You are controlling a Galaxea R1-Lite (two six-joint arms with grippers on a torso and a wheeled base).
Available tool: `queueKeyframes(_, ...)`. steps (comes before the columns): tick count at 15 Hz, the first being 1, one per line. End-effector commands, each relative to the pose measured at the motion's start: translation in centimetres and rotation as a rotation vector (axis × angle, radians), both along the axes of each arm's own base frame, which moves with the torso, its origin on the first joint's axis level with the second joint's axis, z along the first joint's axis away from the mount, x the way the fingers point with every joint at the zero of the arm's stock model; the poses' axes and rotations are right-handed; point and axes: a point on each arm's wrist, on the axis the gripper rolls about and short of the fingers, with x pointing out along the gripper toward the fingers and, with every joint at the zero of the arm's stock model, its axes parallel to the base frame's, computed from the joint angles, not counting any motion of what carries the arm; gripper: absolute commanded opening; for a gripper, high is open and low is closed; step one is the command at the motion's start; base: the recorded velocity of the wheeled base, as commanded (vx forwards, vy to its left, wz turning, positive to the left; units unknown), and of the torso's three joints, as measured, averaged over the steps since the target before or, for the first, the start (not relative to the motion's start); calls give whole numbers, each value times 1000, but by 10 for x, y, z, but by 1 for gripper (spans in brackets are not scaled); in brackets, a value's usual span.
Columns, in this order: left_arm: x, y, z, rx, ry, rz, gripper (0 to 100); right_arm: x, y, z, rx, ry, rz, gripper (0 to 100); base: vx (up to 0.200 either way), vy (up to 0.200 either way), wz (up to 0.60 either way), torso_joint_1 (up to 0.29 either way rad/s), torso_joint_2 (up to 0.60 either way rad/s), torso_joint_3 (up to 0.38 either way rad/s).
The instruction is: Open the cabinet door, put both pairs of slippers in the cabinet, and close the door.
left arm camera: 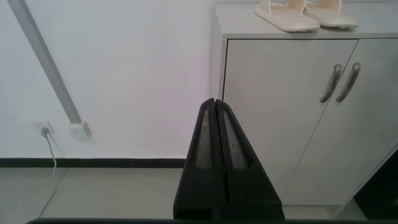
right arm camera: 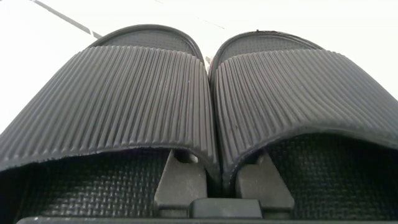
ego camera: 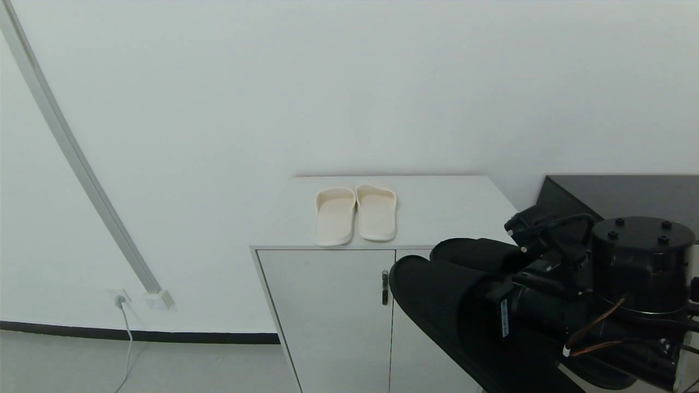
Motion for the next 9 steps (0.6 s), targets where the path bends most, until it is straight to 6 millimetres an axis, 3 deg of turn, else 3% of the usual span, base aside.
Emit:
queueKeyframes(1, 0, 0, 0, 0, 2, 1, 0, 0, 1, -1, -3, 3, -1, 0, 0, 0, 0, 0, 0, 0)
queueKeyframes(6, 0, 0, 0, 2, 2, 1, 0, -1, 3, -2, -5, 5, 10, 0, 0, 0, 0, -12, 35, 22)
queueKeyframes(9, 0, 0, 0, 2, 2, 1, 0, -1, 3, -2, -6, 7, 10, 0, 0, 0, 0, -191, 439, 243)
